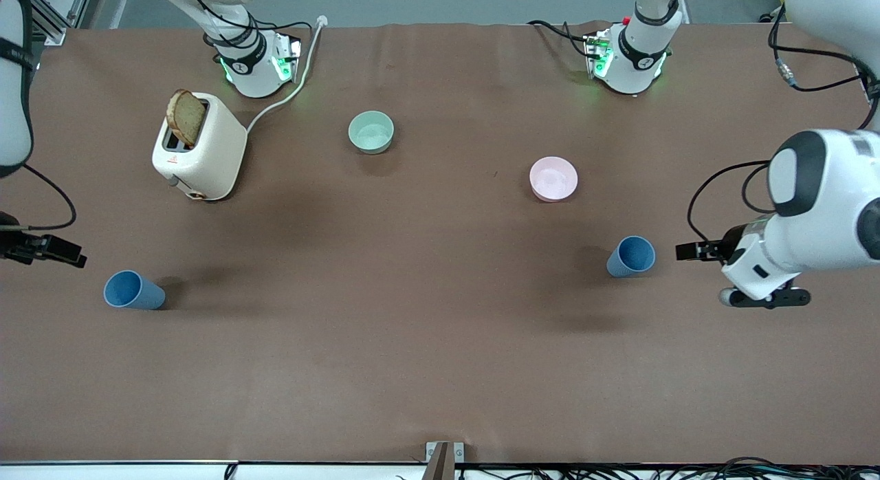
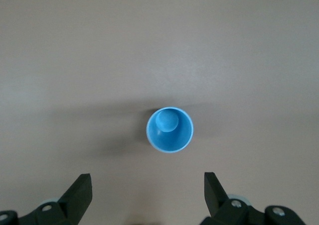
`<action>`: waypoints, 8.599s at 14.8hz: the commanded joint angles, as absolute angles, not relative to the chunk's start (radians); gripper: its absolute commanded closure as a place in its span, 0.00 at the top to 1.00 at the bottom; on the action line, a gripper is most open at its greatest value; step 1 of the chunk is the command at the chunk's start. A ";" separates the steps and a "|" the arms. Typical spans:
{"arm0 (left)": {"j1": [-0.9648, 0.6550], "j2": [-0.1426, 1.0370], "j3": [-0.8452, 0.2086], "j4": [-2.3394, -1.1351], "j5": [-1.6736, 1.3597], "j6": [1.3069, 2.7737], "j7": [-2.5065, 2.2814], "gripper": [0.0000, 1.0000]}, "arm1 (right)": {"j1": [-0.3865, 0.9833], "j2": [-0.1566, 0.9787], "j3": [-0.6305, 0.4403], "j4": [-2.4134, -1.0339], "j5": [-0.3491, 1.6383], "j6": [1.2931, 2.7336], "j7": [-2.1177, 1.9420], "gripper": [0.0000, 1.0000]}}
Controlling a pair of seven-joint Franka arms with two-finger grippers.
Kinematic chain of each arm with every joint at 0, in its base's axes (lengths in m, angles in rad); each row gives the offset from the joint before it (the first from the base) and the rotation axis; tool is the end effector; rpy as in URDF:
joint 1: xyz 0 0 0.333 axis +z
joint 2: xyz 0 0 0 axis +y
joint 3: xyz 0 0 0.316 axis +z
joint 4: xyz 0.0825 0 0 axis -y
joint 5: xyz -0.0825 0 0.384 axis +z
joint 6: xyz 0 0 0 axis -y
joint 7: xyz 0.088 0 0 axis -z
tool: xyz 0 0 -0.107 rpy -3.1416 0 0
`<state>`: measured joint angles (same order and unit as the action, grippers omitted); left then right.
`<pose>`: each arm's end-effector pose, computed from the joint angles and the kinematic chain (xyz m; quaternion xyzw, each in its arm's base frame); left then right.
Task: Stack blue cups with both arms
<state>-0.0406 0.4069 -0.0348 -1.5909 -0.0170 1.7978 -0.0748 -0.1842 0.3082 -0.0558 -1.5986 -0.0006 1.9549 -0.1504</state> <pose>0.6477 -0.0478 0.3844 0.9949 0.0032 -0.1006 0.0075 0.6392 -0.1525 0.4580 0.9987 -0.0431 0.0221 0.0133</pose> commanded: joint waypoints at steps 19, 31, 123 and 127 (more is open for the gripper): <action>-0.061 0.460 -0.069 -1.884 0.051 2.187 -0.066 0.33 | -0.302 0.564 -0.041 -1.677 0.003 2.207 -0.249 0.90; -0.072 0.431 -0.147 -1.628 0.042 1.946 -0.063 0.00 | -0.302 0.595 -0.040 -1.672 0.014 2.206 -0.247 0.24; -0.077 0.037 0.075 -1.519 -0.037 1.608 -0.063 1.00 | 0.603 0.341 -0.048 -1.628 0.126 2.056 0.798 1.00; -0.068 0.034 0.061 -1.520 -0.035 1.606 -0.063 1.00 | 0.413 0.215 -0.049 -1.629 0.118 1.933 0.611 1.00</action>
